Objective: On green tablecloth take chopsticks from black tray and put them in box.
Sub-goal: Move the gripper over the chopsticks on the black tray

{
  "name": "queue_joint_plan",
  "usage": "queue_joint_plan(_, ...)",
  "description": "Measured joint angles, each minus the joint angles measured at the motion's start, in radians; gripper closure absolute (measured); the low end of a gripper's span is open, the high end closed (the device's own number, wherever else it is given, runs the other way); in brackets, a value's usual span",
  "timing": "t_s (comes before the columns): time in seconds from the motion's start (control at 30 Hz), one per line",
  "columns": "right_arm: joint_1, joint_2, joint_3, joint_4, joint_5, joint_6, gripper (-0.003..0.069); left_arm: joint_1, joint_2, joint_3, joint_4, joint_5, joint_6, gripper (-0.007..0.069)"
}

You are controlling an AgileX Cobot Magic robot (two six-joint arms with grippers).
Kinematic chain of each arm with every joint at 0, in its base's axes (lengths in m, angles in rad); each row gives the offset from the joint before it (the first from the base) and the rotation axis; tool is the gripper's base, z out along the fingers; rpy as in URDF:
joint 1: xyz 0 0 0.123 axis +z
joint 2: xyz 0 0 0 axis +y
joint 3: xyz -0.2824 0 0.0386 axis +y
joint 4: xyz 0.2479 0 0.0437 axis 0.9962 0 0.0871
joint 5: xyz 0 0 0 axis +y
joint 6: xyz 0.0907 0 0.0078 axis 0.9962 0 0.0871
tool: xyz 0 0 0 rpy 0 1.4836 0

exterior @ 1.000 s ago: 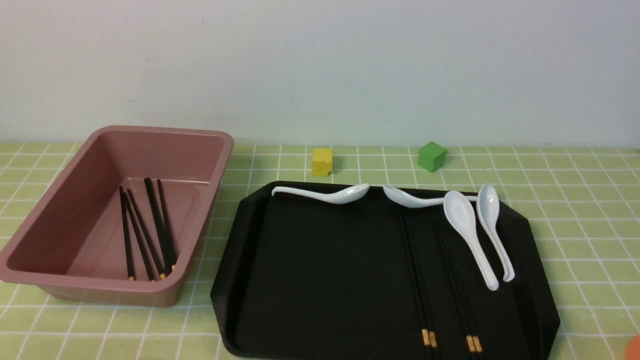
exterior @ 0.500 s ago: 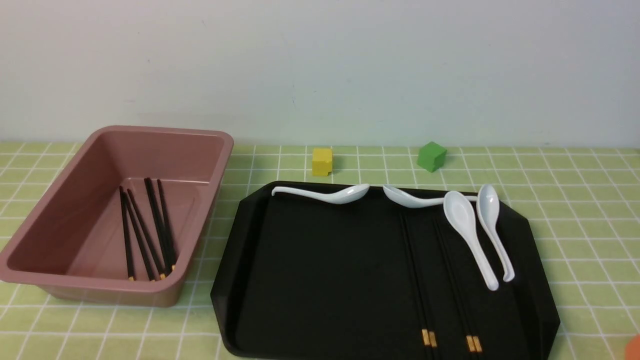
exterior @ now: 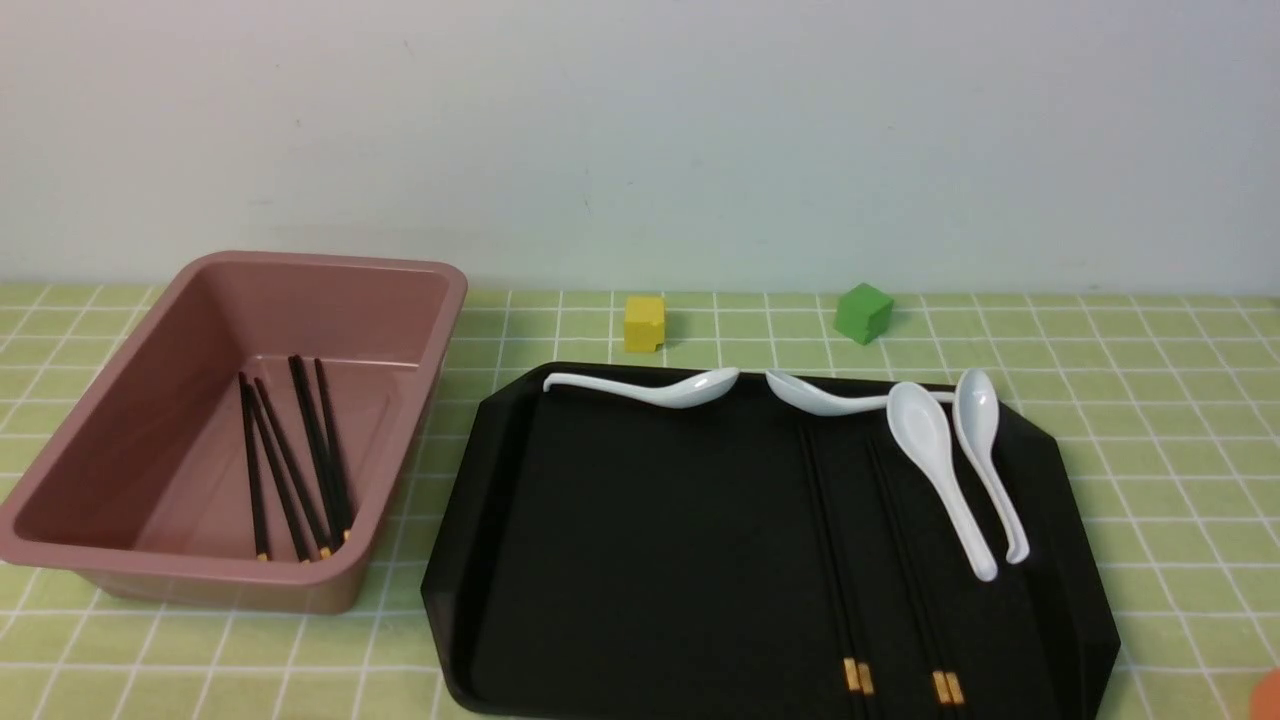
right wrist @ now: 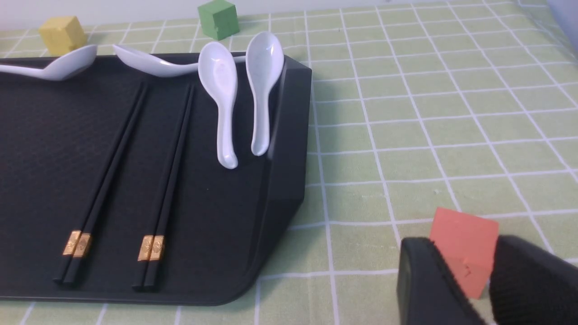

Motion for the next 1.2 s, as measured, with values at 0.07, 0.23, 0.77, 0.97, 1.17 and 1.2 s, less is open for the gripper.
queue_joint_plan(0.07,0.000,0.000,0.000,0.000,0.000,0.000,0.0419,0.000,0.000,0.000,0.000,0.000,0.000,0.0531)
queue_joint_plan(0.23,0.000,0.000,0.000,0.000,0.000,0.000,0.0419,0.000,0.000,0.000,0.000,0.000,0.000,0.0531)
queue_joint_plan(0.77,0.000,0.000,0.005,0.192,-0.028,0.137,0.0419,0.000,0.000,0.000,0.000,0.000,0.000,0.0515)
queue_joint_plan(0.97,0.000,0.000,0.011,0.624,-0.052,0.411,0.0419,0.000,0.000,0.000,0.000,0.000,0.000,0.0511)
queue_joint_plan(1.17,0.000,0.000,0.011,0.717,-0.079,0.457,0.0419,0.000,0.000,0.000,0.000,0.000,0.000,0.0511)
queue_joint_plan(1.2,0.000,0.000,0.011,0.719,-0.087,0.452,0.0419,0.000,0.000,0.000,0.000,0.000,0.000,0.0511)
